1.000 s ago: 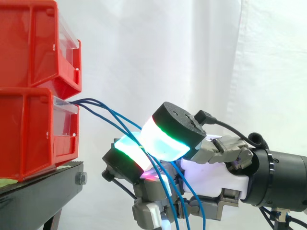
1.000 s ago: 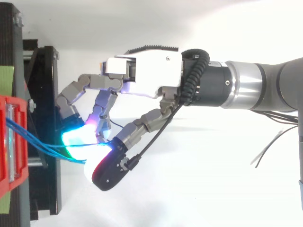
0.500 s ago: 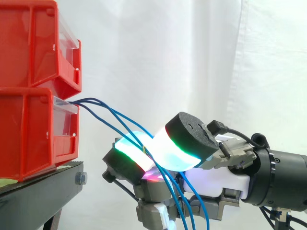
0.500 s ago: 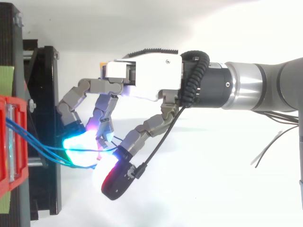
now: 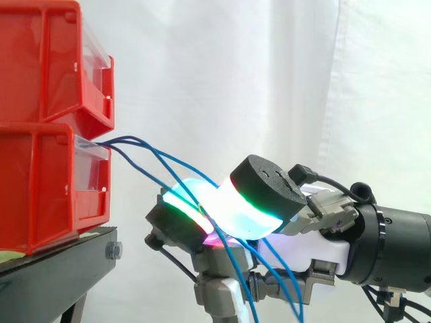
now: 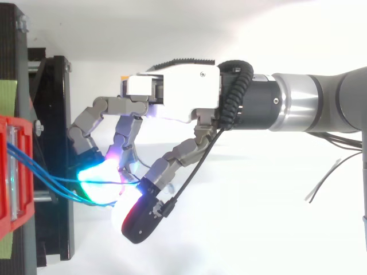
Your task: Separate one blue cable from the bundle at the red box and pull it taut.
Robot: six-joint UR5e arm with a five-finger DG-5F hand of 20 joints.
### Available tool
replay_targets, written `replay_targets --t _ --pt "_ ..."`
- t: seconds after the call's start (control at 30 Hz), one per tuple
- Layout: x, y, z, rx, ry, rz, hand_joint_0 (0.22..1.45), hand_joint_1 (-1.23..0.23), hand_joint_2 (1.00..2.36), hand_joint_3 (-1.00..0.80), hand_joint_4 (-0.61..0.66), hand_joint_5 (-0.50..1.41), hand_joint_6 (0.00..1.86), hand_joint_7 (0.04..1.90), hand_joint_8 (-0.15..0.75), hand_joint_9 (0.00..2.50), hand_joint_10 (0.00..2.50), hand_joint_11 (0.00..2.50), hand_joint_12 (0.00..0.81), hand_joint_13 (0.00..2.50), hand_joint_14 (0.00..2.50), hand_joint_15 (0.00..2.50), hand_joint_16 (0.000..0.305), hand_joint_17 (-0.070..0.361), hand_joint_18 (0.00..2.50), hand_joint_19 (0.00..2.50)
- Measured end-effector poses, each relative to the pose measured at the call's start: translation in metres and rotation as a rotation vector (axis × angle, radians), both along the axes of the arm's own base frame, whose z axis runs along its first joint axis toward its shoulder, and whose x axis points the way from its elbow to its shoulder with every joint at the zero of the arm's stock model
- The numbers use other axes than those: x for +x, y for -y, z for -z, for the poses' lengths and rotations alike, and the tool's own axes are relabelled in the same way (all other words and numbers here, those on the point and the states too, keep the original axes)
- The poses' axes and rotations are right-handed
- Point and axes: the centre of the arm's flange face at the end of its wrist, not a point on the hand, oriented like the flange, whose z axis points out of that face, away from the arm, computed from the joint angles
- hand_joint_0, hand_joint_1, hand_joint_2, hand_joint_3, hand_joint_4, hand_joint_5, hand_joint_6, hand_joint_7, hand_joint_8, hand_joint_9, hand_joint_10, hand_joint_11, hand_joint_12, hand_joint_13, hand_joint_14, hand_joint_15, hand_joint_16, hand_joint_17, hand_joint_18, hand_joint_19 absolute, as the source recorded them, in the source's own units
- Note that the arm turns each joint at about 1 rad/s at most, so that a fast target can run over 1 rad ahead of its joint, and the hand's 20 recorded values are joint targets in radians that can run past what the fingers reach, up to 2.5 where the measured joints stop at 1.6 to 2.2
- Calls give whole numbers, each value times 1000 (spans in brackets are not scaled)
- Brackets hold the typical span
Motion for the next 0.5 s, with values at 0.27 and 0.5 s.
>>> replay_targets --t 0.27,0.5 --pt "0 1 -5 -4 6 -10 672 -973 1000 -500 109 -163 930 1135 387 1250 15 1264 429 1206 28 870 50 112 1142 738" --pt "-1 0 -7 -23 3 -15 538 -944 1000 -500 167 -164 893 1050 397 1242 14 1251 452 1193 24 865 54 121 1138 752"
